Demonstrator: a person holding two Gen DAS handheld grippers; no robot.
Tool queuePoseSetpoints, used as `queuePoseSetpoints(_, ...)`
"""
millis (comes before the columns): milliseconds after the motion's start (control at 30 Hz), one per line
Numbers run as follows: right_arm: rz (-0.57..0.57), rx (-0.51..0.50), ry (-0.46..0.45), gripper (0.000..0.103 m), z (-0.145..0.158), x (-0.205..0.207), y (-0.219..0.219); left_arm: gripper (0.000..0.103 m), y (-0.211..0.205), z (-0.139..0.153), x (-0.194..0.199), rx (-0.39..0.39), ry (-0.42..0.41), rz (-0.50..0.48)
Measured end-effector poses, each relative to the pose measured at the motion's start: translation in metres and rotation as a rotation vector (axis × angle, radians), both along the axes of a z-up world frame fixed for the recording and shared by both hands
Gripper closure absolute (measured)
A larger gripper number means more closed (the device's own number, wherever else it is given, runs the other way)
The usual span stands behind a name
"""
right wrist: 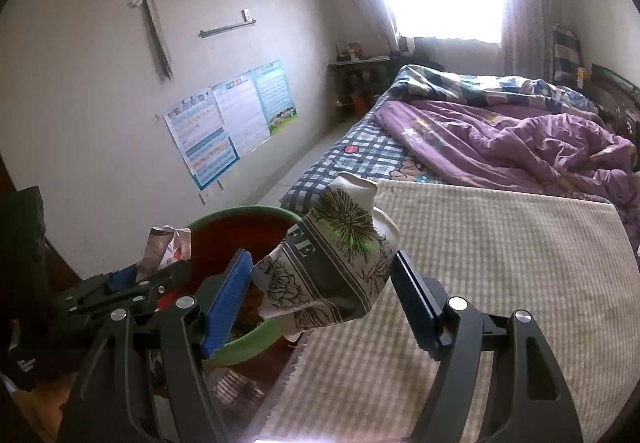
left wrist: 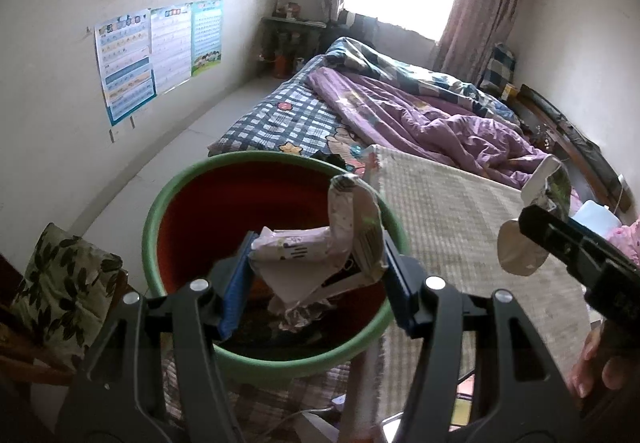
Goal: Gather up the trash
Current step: 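Carry the pink paper over the bucket with the left tool while the right tool carries the floral carton there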
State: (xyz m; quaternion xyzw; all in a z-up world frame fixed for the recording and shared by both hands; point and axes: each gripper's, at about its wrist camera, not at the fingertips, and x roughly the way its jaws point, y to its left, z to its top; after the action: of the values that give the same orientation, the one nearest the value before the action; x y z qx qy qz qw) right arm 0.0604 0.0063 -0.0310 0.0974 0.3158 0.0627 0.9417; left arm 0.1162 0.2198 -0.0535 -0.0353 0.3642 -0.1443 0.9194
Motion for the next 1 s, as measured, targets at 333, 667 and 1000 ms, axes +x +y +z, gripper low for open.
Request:
queuePoseSetpoints(333, 0.014, -0.007, 0.006, 0.033, -0.006, 0.007, 0.007, 0.047, 0.012, -0.007, 0.006, 0.007, 0.019, 0.005)
queuePoseSetpoints(667, -0.013, 0.007, 0.012, 0.033, -0.007, 0.009, -0.004, 0.046, 0.01, -0.008, 0.009, 0.008, 0.02, 0.001)
queuePoseSetpoints(1000, 0.045, -0.011, 0.017, 0.033, -0.009, 0.024, 0.023, 0.046, 0.005, -0.008, 0.011, 0.013, 0.016, -0.003)
